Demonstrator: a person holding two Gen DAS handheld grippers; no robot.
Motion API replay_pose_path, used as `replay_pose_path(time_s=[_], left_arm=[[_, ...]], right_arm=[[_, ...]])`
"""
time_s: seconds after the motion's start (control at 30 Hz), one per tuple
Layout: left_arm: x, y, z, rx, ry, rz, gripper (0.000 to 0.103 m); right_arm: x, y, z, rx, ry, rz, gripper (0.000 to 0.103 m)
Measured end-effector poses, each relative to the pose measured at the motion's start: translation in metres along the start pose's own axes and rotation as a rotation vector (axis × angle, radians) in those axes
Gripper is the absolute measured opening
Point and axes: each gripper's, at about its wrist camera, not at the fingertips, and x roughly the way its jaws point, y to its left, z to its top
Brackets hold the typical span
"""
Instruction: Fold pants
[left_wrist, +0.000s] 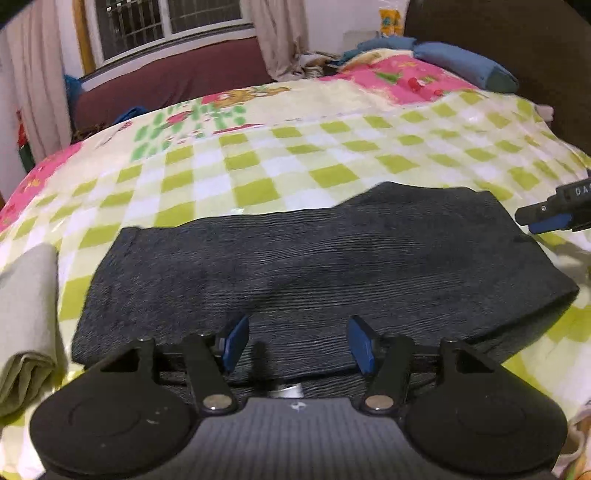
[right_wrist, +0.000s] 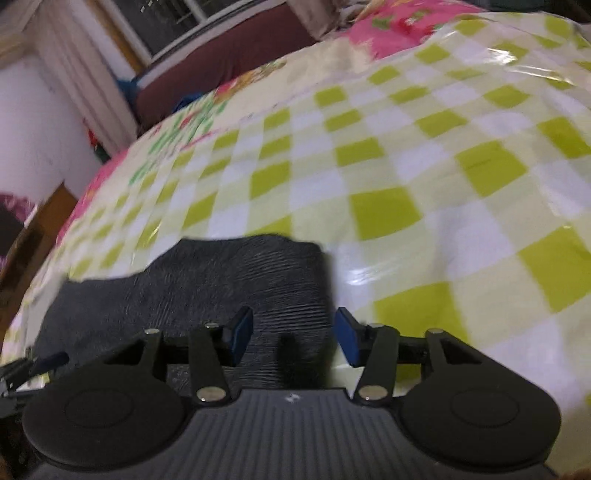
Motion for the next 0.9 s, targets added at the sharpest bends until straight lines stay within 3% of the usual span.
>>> replay_pose_path(time_s=[0.07, 0.1, 0.17, 0.23, 0.37, 0.5, 0.63, 0.73, 0.9], left_arm=[[0.006, -0.014, 0.003, 0.014, 0.027, -0.029, 0.071], [0.014, -0.020, 0.006, 0.021, 0.042, -0.041, 0.071], [0.018, -0.037, 0.007, 0.057, 0.056, -0.043, 0.071], [0.014, -0.052, 0.008, 0.106, 0.050, -0.026, 0.071], [0.017, -0.065, 0.010, 0.126, 0.072, -0.062, 0.072], [0.027, -0.074, 0.016, 0.111, 0.108, -0.059, 0.072], [0.029, -0.087, 0.024, 0.160, 0.114, -0.058, 0.072], [0.033, -0.094, 0.026, 0.178, 0.118, -0.065, 0.072], [0.041, -0.101, 0.028, 0.167, 0.128, -0.069, 0.072]], right_arm=[[0.008, -0.010, -0.006, 0.071, 0.088, 0.110, 0.057], [0.013, -0.007, -0.010, 0.088, 0.108, 0.121, 0.061], [0.017, -0.003, -0.015, 0.052, 0.106, 0.096, 0.061], [0.008, -0.012, -0.015, 0.103, 0.071, 0.117, 0.061], [0.009, -0.037, -0.017, 0.271, 0.071, 0.212, 0.060], [0.023, -0.028, -0.016, 0.305, 0.089, 0.256, 0.061], [0.020, -0.046, -0.017, 0.399, 0.085, 0.374, 0.060], [0.021, -0.063, -0.020, 0.449, 0.094, 0.354, 0.047], [0.044, -0.042, -0.018, 0.413, 0.136, 0.372, 0.050]])
